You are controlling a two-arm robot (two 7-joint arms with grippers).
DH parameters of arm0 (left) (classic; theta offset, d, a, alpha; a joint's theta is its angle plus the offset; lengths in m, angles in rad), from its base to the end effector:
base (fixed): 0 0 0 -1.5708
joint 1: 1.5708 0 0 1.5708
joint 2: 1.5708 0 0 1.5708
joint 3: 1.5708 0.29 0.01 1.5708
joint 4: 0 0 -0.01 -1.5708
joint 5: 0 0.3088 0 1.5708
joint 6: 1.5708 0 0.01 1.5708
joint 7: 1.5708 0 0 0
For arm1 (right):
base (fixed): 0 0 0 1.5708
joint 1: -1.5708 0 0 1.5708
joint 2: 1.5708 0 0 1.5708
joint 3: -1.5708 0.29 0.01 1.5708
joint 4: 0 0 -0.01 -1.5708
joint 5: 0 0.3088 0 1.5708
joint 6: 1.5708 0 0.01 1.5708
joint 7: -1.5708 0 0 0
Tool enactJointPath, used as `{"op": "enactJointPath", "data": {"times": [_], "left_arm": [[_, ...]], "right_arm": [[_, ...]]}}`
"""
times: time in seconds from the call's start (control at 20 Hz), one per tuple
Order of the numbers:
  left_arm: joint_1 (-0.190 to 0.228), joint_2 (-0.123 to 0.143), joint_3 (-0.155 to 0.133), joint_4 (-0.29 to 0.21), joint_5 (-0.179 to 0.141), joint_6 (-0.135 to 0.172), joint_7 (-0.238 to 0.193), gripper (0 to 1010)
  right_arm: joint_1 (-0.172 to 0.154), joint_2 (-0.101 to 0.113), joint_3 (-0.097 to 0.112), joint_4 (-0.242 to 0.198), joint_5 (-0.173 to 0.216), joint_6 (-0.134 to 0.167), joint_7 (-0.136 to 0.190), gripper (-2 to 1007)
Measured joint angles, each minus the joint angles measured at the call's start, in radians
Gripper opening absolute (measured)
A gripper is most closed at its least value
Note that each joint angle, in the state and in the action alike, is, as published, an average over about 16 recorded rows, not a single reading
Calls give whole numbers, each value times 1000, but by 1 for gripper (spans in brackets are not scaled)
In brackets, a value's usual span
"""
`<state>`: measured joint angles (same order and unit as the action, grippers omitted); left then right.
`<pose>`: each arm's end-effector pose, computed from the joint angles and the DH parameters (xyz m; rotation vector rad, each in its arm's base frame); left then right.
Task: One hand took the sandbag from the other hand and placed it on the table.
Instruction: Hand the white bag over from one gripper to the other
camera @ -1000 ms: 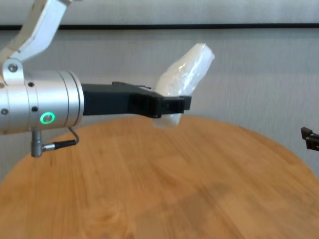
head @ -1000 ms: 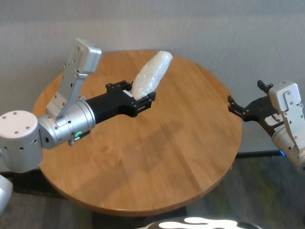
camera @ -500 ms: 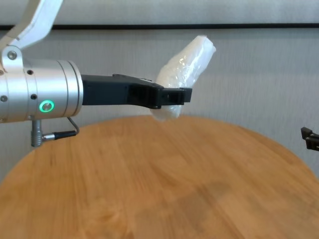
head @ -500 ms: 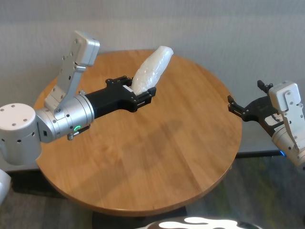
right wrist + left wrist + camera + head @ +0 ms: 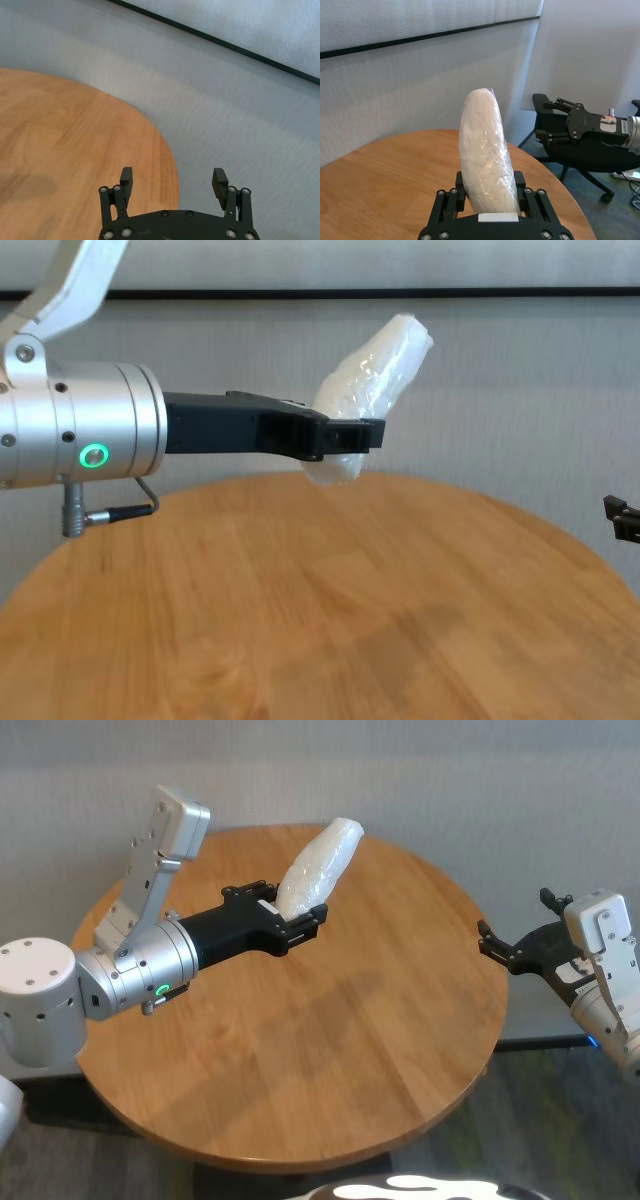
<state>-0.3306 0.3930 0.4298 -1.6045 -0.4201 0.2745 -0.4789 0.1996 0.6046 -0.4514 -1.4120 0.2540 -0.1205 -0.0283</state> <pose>0.3868 -0.0157 -0.2080 0.1215 0.0260 0.6913 0.3581 -0.0826 -0.3023 -0.3043 -0.2850 -1.2480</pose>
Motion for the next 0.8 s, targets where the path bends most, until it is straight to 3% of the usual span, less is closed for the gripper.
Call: {"op": "enactJointPath", "data": {"times": [0.8], "left_arm": [[2,-1,-1,2,4,-2,-1,596]], "right_arm": [[0,0,-3,-2,-10,0,-2,1000]]}}
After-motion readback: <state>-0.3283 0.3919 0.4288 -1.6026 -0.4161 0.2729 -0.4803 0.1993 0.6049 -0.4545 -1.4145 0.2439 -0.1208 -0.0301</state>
